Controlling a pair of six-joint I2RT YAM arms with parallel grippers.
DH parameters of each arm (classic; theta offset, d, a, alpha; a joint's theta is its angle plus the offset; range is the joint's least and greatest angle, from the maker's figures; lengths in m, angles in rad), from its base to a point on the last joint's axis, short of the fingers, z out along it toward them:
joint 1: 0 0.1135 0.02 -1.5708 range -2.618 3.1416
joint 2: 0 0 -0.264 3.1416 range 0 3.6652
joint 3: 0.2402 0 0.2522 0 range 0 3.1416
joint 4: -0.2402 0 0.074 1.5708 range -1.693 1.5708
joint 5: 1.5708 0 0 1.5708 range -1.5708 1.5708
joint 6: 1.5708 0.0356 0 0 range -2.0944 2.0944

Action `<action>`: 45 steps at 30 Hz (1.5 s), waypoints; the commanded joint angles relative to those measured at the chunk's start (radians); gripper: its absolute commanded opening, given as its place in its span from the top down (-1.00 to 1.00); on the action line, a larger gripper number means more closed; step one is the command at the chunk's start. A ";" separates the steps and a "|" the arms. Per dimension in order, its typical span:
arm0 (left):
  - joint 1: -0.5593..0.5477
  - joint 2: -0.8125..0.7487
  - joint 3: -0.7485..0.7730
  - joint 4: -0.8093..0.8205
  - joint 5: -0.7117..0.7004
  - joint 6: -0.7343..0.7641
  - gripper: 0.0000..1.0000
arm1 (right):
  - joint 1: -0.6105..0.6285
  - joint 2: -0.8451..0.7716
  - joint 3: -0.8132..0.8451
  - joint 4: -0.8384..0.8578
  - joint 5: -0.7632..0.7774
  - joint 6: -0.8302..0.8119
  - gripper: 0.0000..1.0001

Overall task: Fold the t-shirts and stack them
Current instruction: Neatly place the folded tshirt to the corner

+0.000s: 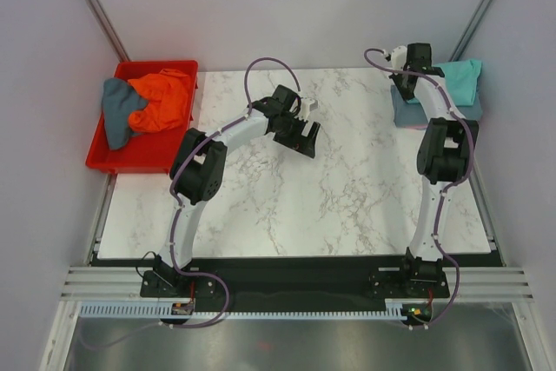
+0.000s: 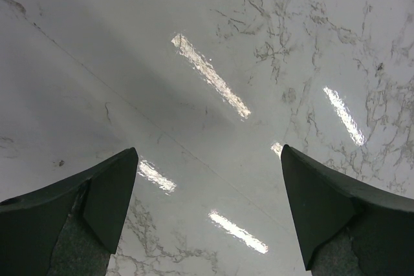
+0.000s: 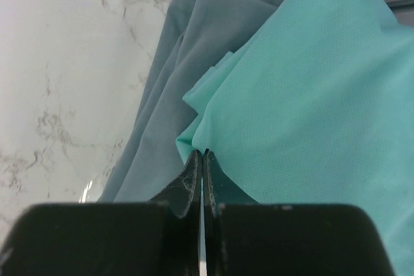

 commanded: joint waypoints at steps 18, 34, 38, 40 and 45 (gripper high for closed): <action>-0.004 -0.033 0.022 0.009 0.027 -0.009 -0.99 | 0.005 -0.258 -0.192 -0.018 0.024 -0.005 1.00; -0.004 -0.036 0.022 0.010 0.018 -0.001 -0.99 | 0.005 -0.303 -0.211 -0.064 0.010 -0.012 1.00; -0.004 -0.035 0.024 0.009 0.018 -0.003 -0.99 | 0.005 -0.310 -0.208 -0.078 -0.002 -0.005 1.00; -0.005 -0.033 0.025 0.009 0.018 -0.003 -0.99 | 0.005 -0.308 -0.211 -0.079 -0.002 -0.006 1.00; -0.007 -0.036 0.024 0.010 0.012 0.000 -0.99 | 0.006 -0.288 -0.219 -0.075 0.004 0.000 0.59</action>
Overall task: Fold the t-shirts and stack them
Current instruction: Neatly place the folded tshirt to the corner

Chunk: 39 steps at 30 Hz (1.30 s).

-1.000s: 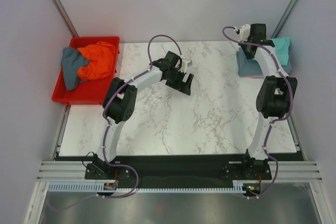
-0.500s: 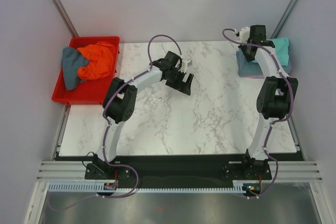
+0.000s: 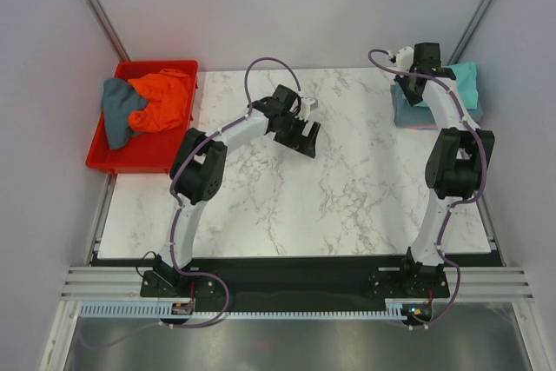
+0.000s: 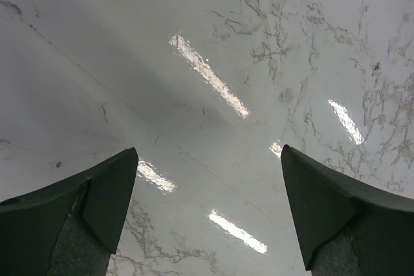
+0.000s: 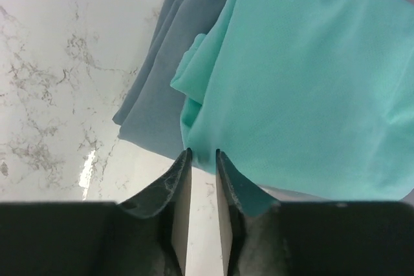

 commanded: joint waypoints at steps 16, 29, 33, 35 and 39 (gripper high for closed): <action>0.003 -0.088 0.130 -0.008 -0.138 0.085 -0.99 | 0.003 -0.085 0.157 0.074 -0.308 0.380 -0.96; 0.146 -0.292 0.210 0.244 -0.647 0.178 -0.98 | 0.322 -0.073 0.219 0.217 0.102 0.648 -0.96; 0.152 -0.323 0.195 0.295 -0.600 0.191 -0.99 | 0.434 0.003 0.298 0.241 0.186 0.635 -0.96; 0.154 -0.332 0.184 0.297 -0.620 0.184 -0.99 | 0.459 0.020 0.307 0.251 0.223 0.632 -0.96; 0.154 -0.348 0.156 0.308 -0.656 0.142 -0.99 | 0.523 0.012 0.284 0.263 0.272 0.602 -0.96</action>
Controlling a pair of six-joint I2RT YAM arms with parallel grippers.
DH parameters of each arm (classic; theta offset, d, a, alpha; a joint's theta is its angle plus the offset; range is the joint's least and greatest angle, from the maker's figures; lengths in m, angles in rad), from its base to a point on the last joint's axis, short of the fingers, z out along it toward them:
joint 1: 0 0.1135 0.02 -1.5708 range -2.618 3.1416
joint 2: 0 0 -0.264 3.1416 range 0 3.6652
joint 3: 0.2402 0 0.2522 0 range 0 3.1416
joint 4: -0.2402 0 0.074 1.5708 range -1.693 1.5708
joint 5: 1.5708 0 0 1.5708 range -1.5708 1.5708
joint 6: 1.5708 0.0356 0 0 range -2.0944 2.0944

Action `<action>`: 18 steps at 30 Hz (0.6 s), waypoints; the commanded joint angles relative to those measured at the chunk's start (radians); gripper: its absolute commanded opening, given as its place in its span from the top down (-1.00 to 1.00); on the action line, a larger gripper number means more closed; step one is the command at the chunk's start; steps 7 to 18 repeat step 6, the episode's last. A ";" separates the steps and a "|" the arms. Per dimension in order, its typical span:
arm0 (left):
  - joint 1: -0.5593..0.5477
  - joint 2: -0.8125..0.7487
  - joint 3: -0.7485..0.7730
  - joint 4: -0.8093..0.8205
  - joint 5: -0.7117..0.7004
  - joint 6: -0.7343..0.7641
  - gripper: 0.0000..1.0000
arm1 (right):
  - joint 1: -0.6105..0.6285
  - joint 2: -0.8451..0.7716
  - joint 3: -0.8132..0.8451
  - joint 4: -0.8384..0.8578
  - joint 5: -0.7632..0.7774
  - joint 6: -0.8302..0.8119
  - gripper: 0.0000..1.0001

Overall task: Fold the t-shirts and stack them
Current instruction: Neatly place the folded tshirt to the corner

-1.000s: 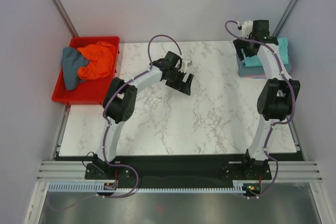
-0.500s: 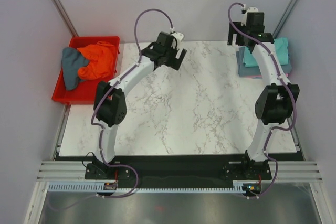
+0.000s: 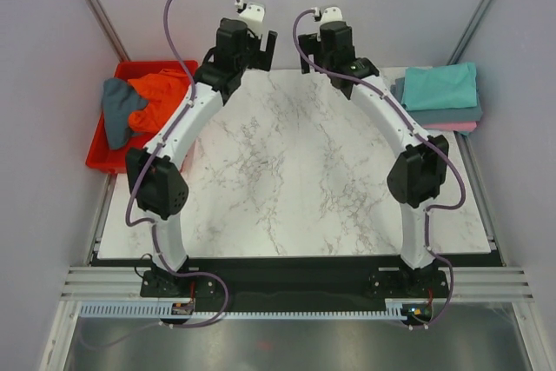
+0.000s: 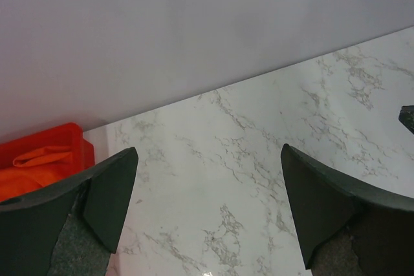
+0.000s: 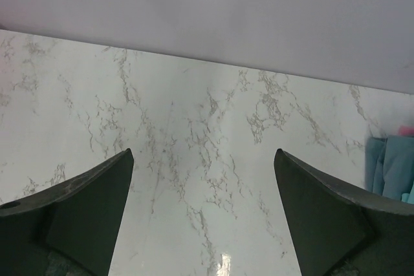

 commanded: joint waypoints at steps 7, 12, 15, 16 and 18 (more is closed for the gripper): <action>-0.013 -0.047 -0.019 0.032 -0.004 -0.022 -0.99 | 0.056 -0.013 0.003 0.052 0.137 -0.036 -0.96; -0.013 -0.047 -0.019 0.032 -0.004 -0.022 -0.99 | 0.056 -0.013 0.003 0.052 0.137 -0.036 -0.96; -0.013 -0.047 -0.019 0.032 -0.004 -0.022 -0.99 | 0.056 -0.013 0.003 0.052 0.137 -0.036 -0.96; -0.013 -0.047 -0.019 0.032 -0.004 -0.022 -0.99 | 0.056 -0.013 0.003 0.052 0.137 -0.036 -0.96; -0.013 -0.047 -0.019 0.032 -0.004 -0.022 -0.99 | 0.056 -0.013 0.003 0.052 0.137 -0.036 -0.96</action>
